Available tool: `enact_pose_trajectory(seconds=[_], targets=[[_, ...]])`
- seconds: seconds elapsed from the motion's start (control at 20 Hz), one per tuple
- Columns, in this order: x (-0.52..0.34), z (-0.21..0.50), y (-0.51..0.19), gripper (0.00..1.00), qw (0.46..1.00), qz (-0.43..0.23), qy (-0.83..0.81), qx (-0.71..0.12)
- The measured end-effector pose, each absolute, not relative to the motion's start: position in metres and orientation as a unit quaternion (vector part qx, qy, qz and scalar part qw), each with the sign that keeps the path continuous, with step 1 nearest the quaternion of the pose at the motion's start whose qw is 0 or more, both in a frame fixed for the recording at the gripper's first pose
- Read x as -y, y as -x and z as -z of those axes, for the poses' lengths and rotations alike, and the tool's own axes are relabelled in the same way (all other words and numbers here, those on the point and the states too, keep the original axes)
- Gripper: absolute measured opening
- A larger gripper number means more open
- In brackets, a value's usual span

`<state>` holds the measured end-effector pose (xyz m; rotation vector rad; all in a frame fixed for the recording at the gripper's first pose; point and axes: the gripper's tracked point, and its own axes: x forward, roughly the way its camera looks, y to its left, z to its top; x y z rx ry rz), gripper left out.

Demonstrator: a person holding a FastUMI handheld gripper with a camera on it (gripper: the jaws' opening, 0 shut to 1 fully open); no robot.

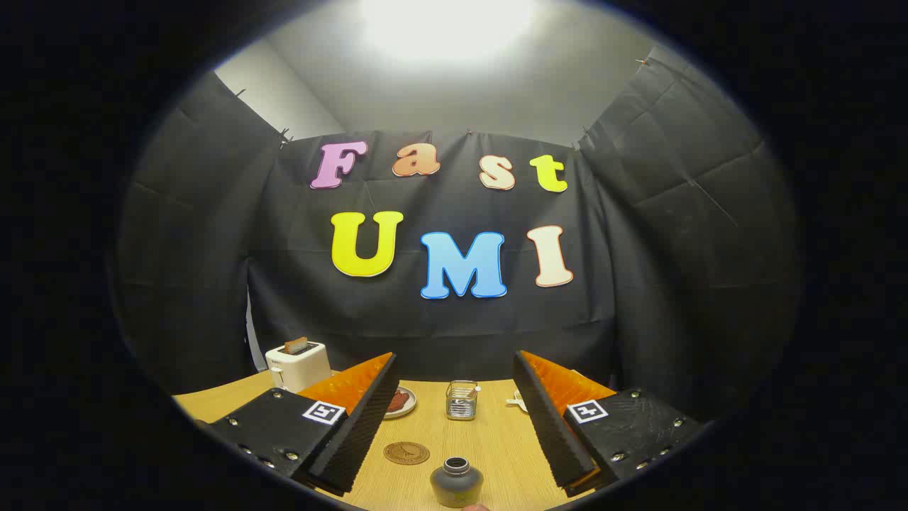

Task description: Take the bottle from table, then pour the juice into the cup, finally place the bottle on the coaster

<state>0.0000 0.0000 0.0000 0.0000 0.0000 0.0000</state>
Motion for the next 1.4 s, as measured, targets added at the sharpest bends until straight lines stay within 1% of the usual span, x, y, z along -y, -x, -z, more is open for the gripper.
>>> enact_pose_trajectory(seconds=[0.8, 1.1, 1.4], targets=[[-0.002, 0.008, 0.003, 0.98, 1.0, -0.021, -0.01, 0.003], [-0.003, 0.026, 0.0, 0.98, 0.999, -0.038, -0.021, 0.002], [-0.004, 0.06, -0.003, 0.98, 0.998, -0.053, -0.012, -0.021]])
